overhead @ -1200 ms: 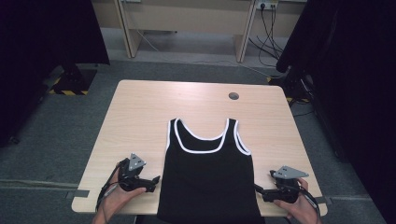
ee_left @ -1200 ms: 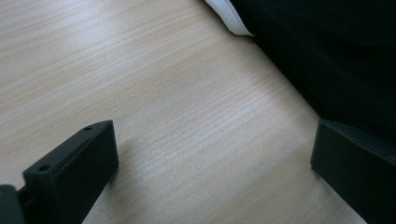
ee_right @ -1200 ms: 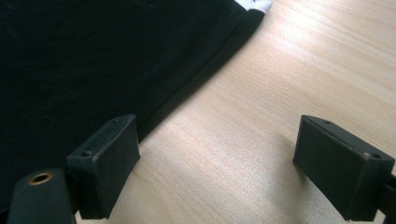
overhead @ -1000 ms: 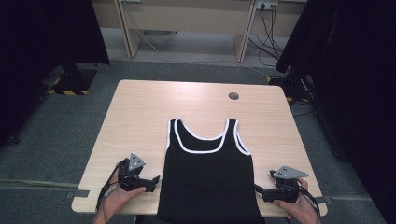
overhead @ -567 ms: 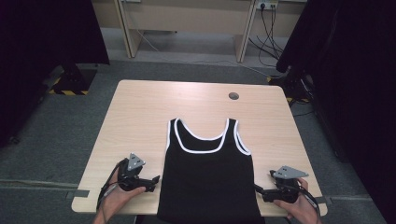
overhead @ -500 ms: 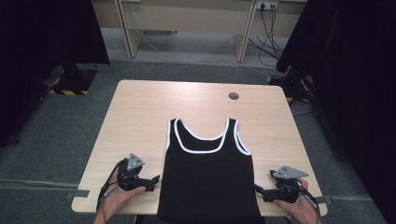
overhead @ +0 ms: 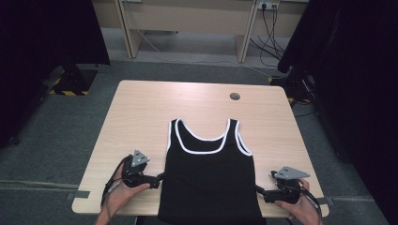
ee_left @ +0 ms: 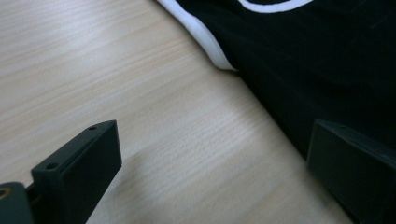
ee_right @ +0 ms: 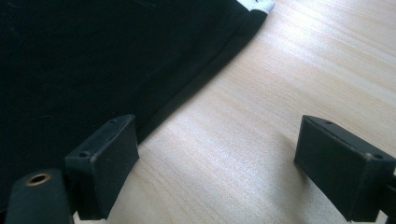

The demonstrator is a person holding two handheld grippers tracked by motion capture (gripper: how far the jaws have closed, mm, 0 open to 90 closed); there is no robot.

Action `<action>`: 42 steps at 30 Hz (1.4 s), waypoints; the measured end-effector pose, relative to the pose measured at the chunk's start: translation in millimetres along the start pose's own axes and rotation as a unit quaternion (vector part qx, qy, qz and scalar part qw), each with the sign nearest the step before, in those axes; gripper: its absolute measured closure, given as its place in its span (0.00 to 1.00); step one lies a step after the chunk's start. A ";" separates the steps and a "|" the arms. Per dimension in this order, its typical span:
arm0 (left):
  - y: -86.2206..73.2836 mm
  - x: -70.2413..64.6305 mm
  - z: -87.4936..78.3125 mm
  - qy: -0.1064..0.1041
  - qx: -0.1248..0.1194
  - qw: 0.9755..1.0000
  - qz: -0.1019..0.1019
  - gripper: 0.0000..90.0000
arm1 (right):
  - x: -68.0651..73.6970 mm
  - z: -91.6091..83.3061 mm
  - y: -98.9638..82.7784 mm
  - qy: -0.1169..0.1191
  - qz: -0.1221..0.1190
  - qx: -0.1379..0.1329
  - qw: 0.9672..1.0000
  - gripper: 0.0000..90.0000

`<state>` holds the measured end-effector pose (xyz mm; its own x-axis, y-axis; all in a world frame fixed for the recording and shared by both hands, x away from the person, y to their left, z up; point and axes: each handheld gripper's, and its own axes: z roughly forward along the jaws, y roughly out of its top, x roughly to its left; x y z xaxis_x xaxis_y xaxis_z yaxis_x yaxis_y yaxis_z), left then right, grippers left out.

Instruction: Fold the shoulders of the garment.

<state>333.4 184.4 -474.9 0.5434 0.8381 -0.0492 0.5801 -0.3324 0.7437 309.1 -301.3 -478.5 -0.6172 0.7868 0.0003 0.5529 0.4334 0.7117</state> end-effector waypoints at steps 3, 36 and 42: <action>6.1 -0.4 2.4 -0.001 -0.003 1.000 0.002 0.02 | 0.0 0.0 0.0 0.000 0.000 0.000 1.000 0.15; 66.3 12.3 40.4 0.002 -0.004 1.000 0.002 0.03 | 0.0 0.1 0.1 0.001 -0.001 0.000 1.000 0.15; 77.9 14.9 52.4 0.002 -0.001 1.000 -0.001 0.04 | -0.1 0.1 0.1 0.001 -0.001 0.000 1.000 0.15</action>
<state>418.5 148.3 -452.7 0.5386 0.8412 -0.0481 0.5809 -0.3294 0.7443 309.3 -301.3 -478.5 -0.6195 0.7850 -0.0002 0.5514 0.4354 0.7116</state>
